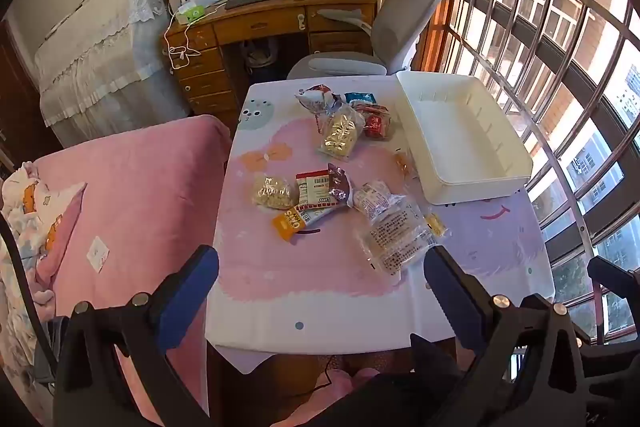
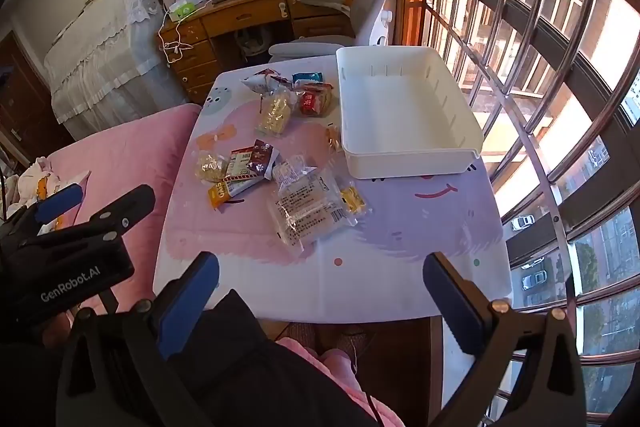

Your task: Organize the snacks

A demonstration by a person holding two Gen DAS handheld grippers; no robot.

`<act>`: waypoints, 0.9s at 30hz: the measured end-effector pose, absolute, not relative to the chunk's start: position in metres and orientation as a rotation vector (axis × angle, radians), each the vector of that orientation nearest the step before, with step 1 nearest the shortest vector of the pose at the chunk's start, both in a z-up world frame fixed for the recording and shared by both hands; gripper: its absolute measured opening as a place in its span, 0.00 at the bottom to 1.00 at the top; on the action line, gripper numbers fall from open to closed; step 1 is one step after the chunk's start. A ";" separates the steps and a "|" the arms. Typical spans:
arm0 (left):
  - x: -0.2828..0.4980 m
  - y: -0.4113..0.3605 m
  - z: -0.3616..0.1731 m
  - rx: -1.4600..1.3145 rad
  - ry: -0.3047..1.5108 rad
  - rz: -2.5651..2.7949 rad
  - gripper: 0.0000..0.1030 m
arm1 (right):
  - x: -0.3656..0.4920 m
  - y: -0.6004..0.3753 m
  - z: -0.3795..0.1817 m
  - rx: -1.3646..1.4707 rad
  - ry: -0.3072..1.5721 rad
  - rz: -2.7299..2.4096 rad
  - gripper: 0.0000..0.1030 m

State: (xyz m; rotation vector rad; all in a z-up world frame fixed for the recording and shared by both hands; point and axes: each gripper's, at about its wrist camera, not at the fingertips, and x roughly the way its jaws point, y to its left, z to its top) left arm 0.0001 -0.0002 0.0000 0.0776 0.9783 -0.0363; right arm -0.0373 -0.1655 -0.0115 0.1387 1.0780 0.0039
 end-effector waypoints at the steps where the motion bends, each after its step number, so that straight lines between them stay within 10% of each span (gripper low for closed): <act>1: 0.000 0.000 0.000 0.076 0.977 -0.037 0.99 | -0.037 -0.166 -0.012 0.140 1.083 0.005 1.00; 27: 0.000 0.000 0.000 0.077 0.974 -0.035 0.99 | -0.034 -0.172 -0.015 0.143 1.086 0.009 1.00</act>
